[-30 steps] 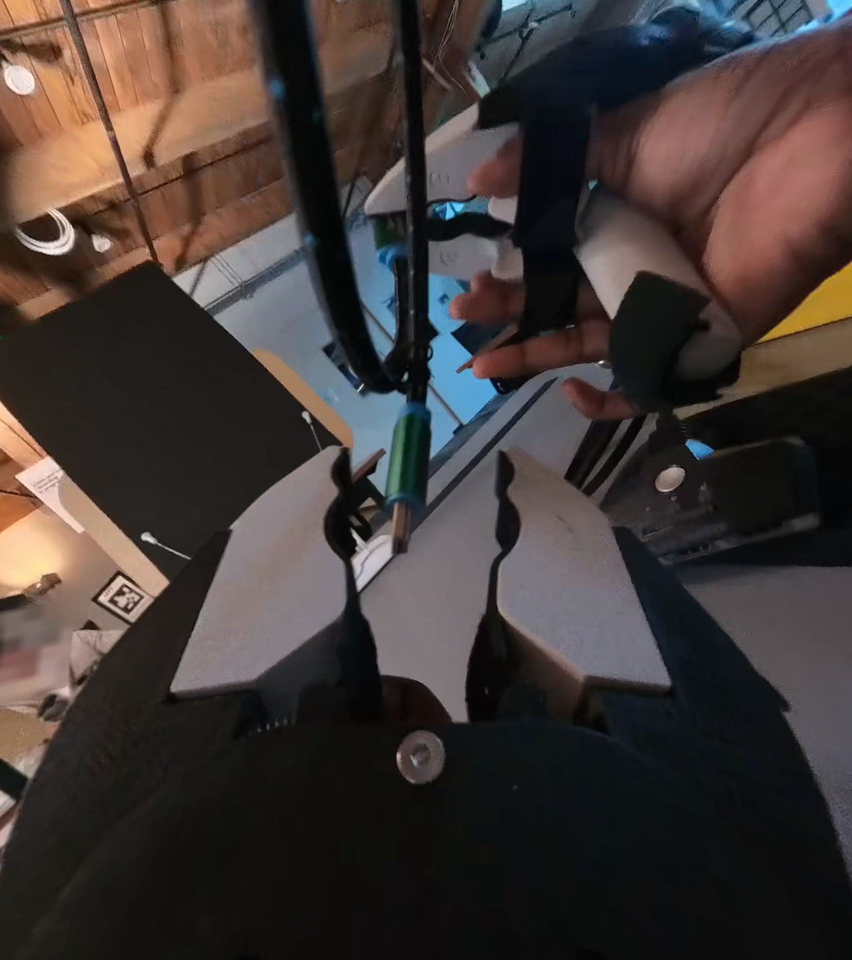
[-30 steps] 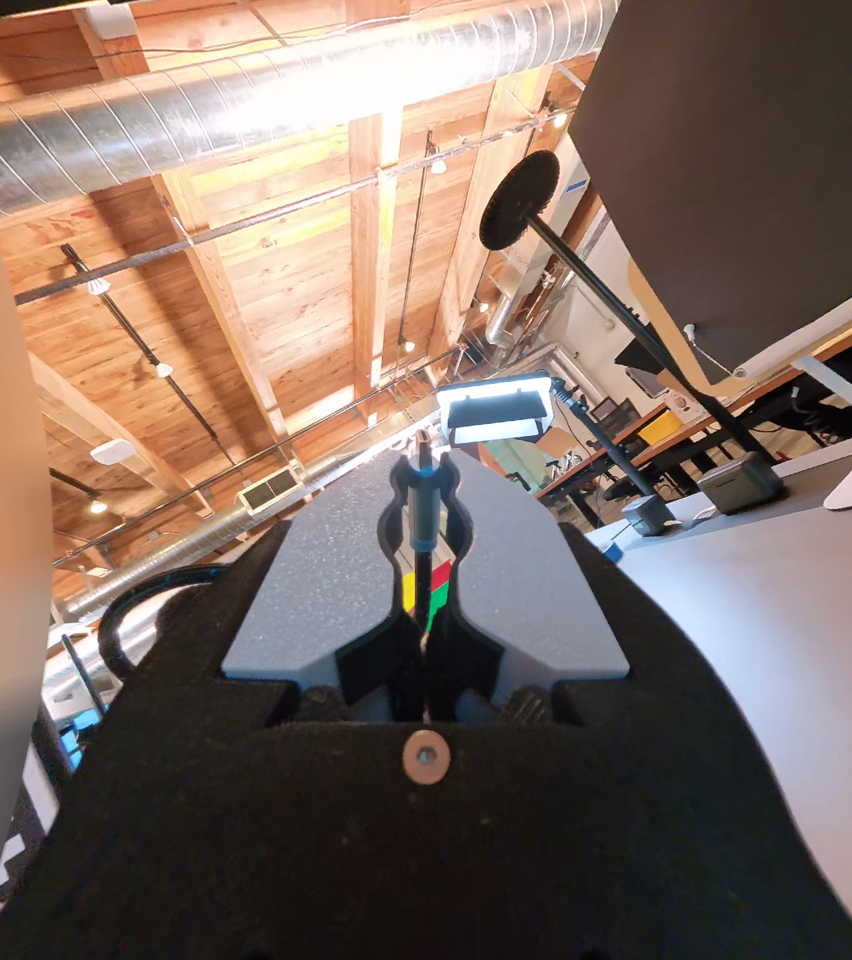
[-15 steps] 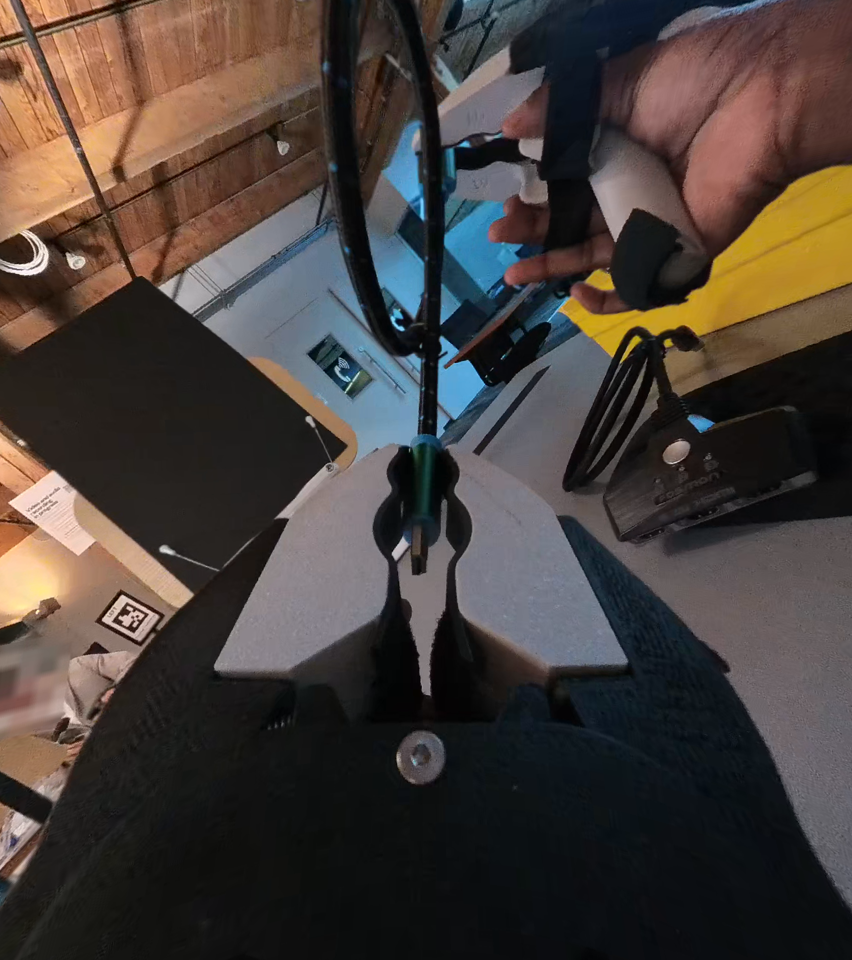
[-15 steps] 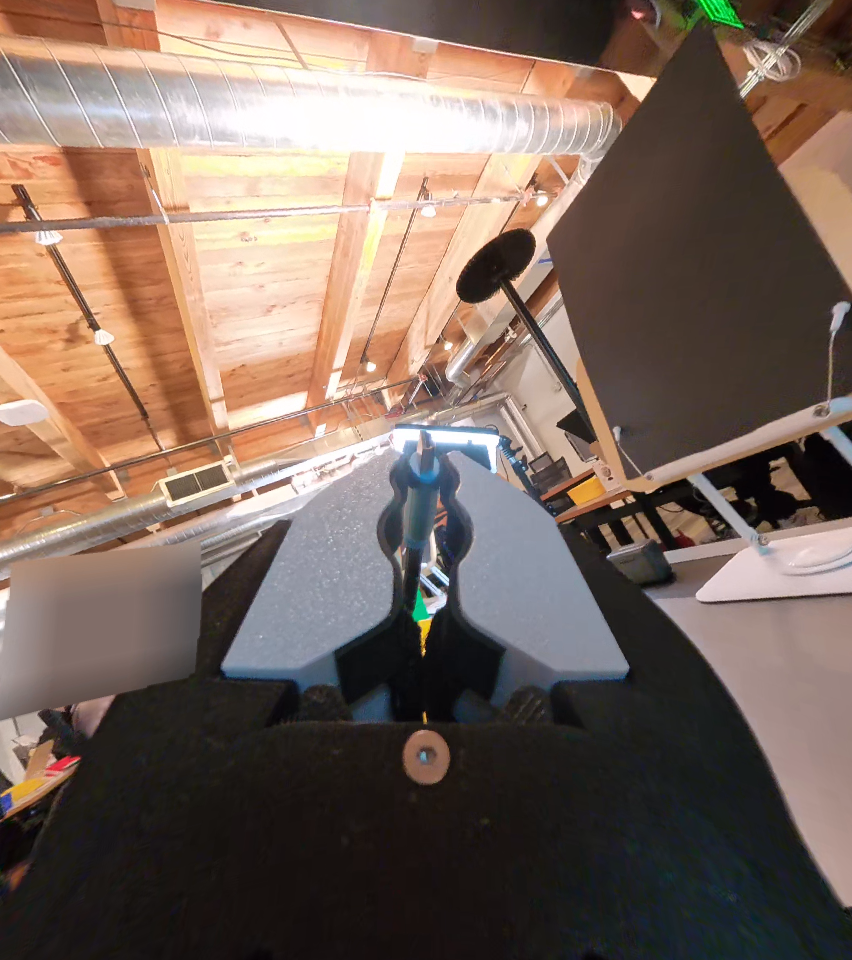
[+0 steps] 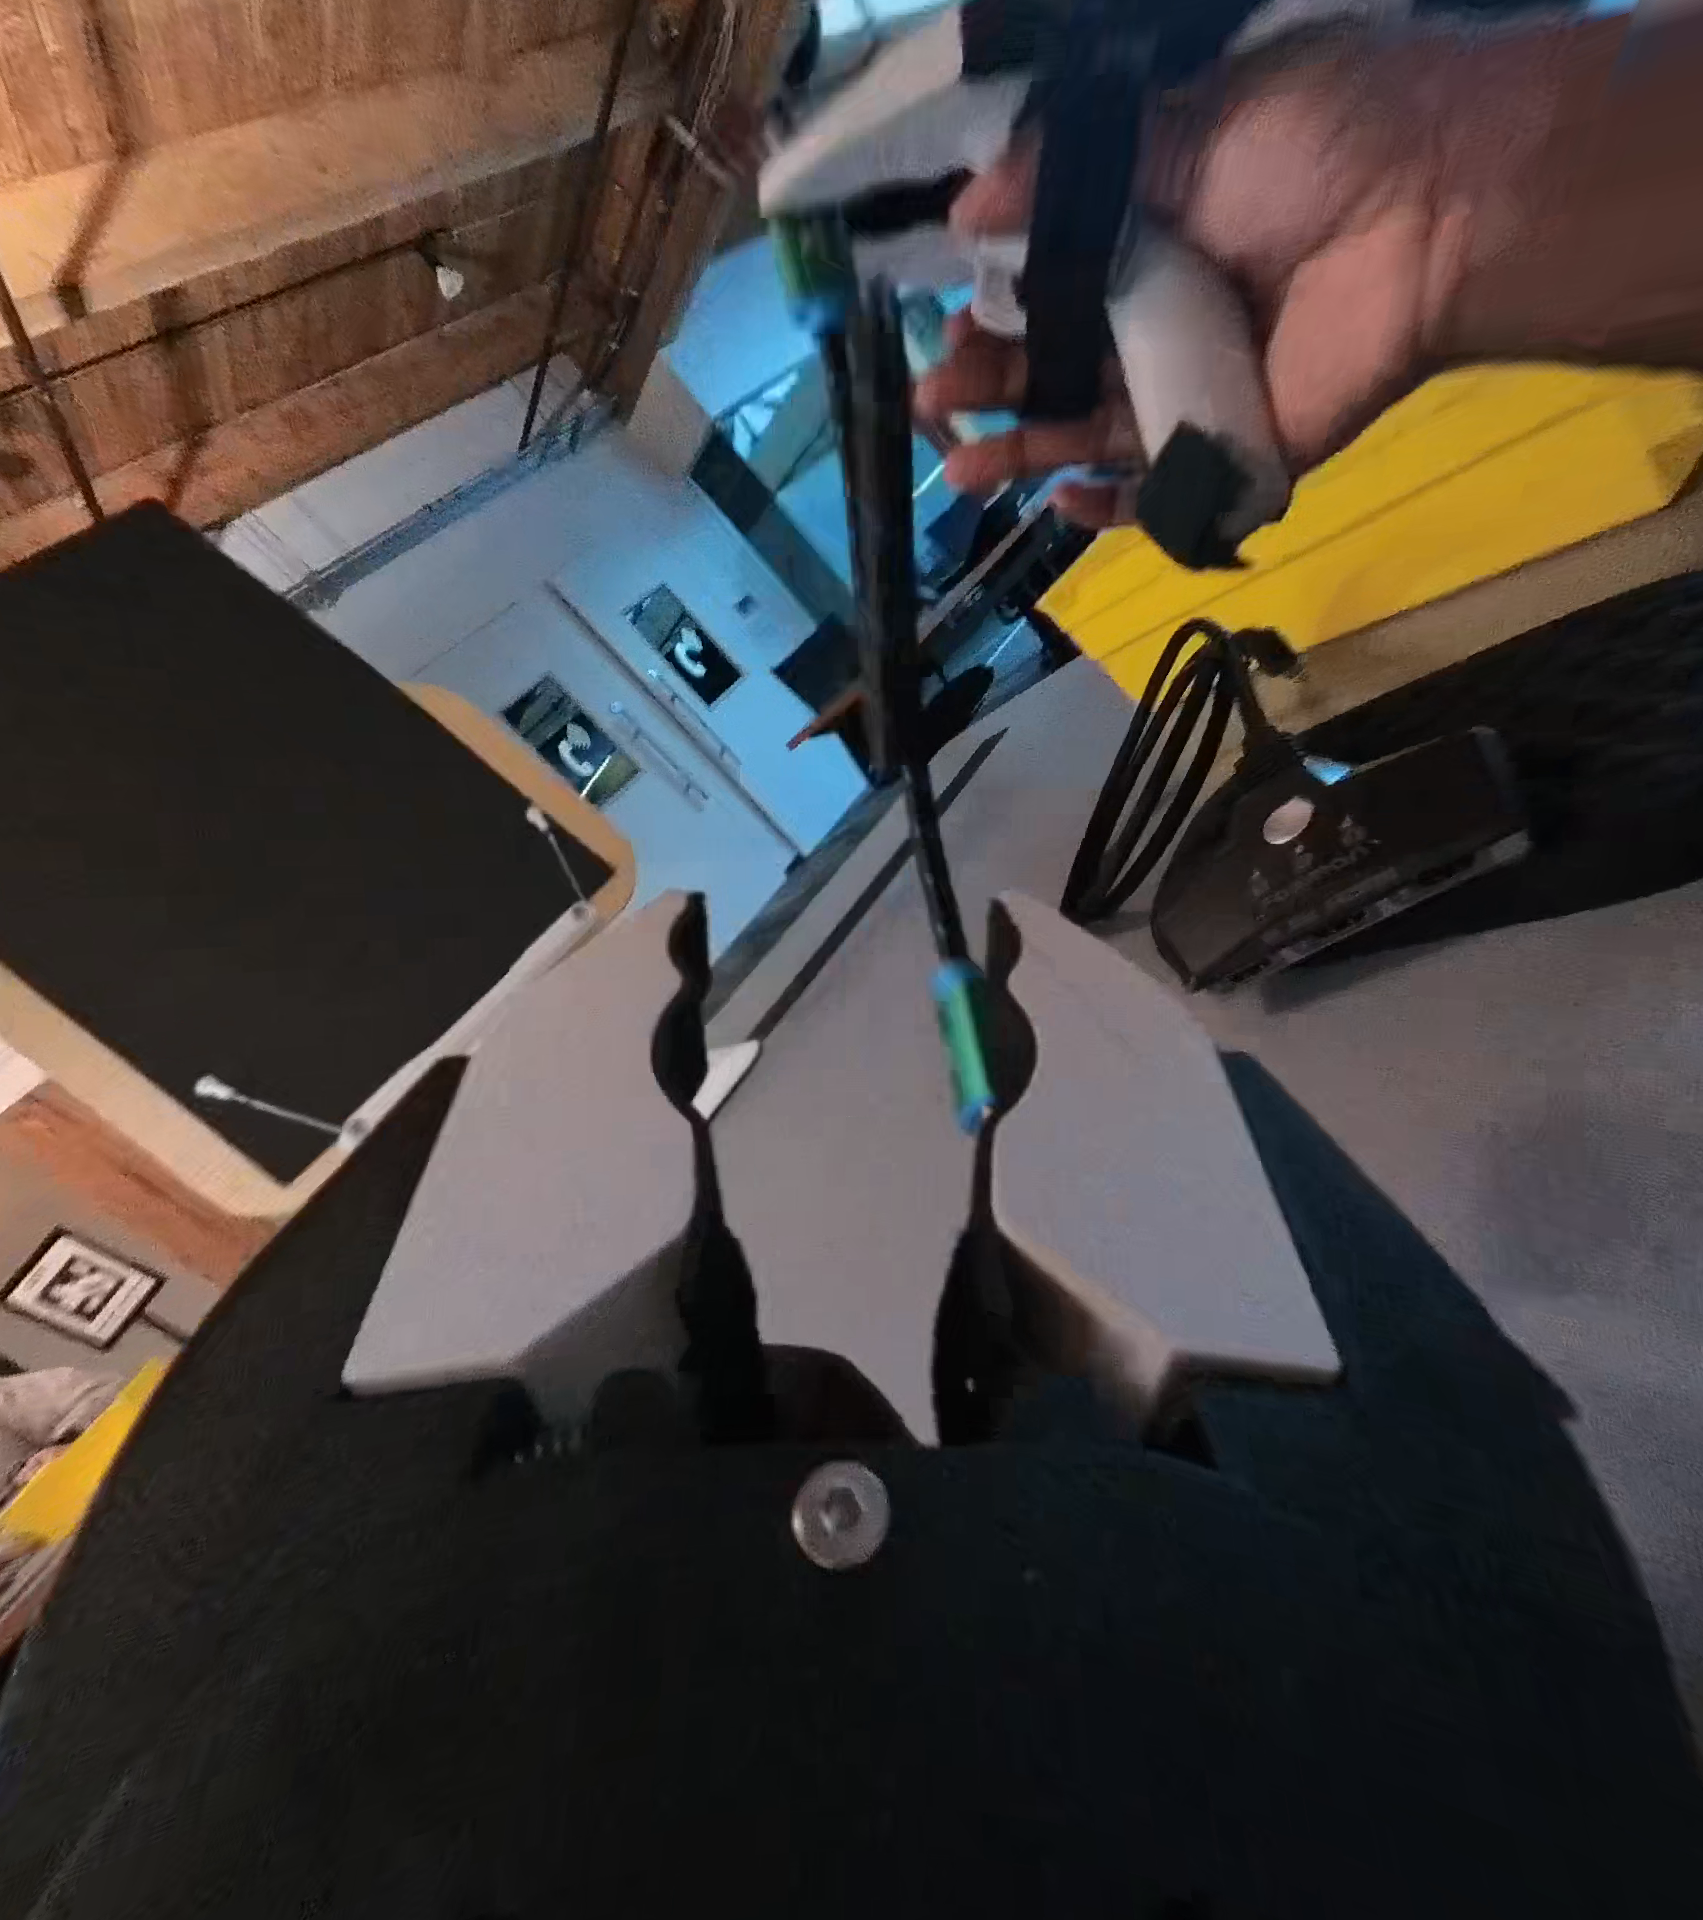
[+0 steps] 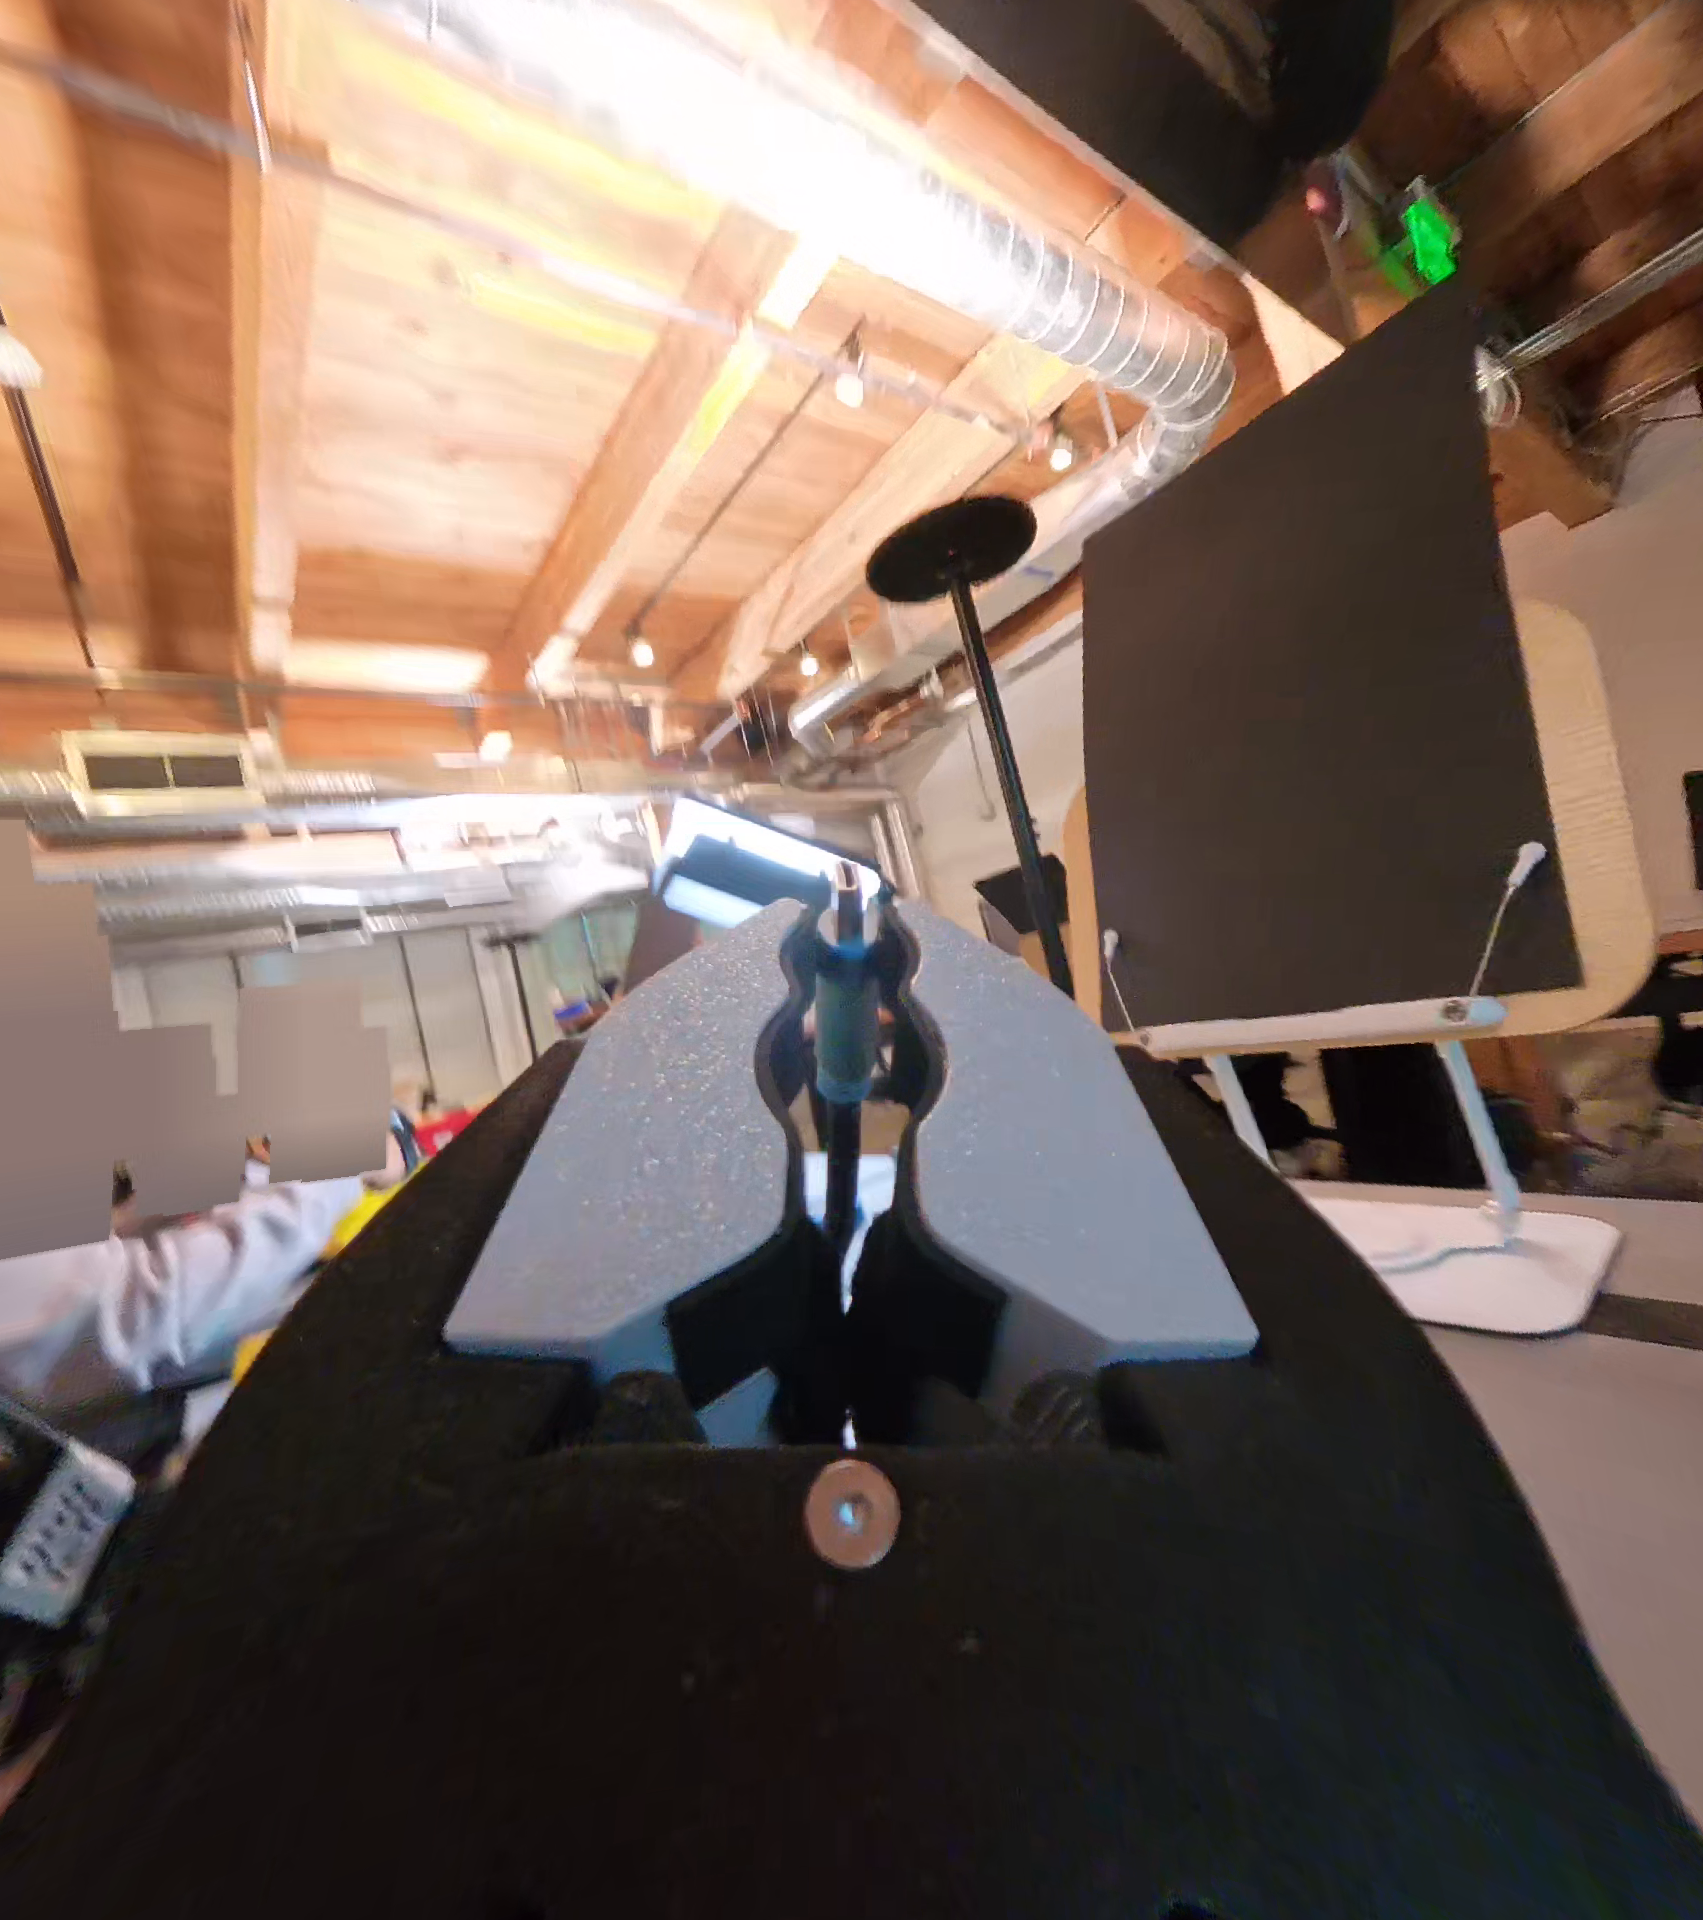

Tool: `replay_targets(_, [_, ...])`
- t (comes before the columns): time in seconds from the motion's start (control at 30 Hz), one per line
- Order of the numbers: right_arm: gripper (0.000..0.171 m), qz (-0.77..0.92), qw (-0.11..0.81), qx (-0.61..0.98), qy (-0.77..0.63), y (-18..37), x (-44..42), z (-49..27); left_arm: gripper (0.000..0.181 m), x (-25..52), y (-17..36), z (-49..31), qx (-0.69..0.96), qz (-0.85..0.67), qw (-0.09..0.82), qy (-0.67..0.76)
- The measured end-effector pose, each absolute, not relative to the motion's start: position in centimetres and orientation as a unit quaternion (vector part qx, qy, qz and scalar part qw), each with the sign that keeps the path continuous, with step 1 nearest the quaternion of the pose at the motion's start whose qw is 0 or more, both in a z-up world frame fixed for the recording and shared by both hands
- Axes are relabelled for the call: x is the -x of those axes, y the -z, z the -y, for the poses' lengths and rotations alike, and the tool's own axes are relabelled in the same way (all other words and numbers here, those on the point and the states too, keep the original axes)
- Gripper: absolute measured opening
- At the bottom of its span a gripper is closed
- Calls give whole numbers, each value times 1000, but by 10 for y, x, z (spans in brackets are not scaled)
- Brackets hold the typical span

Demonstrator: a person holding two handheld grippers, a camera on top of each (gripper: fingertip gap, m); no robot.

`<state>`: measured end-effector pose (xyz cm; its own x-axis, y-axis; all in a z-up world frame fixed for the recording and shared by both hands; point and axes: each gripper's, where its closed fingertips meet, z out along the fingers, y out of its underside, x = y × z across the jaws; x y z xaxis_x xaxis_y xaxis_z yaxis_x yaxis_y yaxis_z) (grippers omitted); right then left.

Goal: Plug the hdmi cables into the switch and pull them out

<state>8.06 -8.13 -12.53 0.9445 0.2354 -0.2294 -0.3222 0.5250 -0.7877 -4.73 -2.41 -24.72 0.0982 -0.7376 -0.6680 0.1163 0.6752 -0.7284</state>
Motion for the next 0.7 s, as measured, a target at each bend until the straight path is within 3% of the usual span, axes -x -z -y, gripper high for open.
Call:
replay_targets(0.03, [11,-34,868,475,-141,129,-76,78,53,57,237,30,245,-583,693,346])
replay_targets(0.17, [12,3,855,510,-93,140,-60,70,49,98,181,20,262,-446,677,524])
replay_targets(0.27, [12,25,843,529,-94,149,-40,62,45,90,160,20,304,-400,691,519])
replay_targets(0.4, [12,67,832,542,-99,154,-5,53,43,47,170,47,298,-509,708,389])
replay_targets(0.57, [12,139,817,549,-107,150,36,54,32,11,202,60,346,-594,567,454])
replay_targets(0.63, [12,150,814,552,-102,149,42,55,7,8,202,60,341,-598,571,448])
replay_targets(0.7, [11,167,808,557,-91,150,42,58,6,9,203,59,347,-613,563,433])
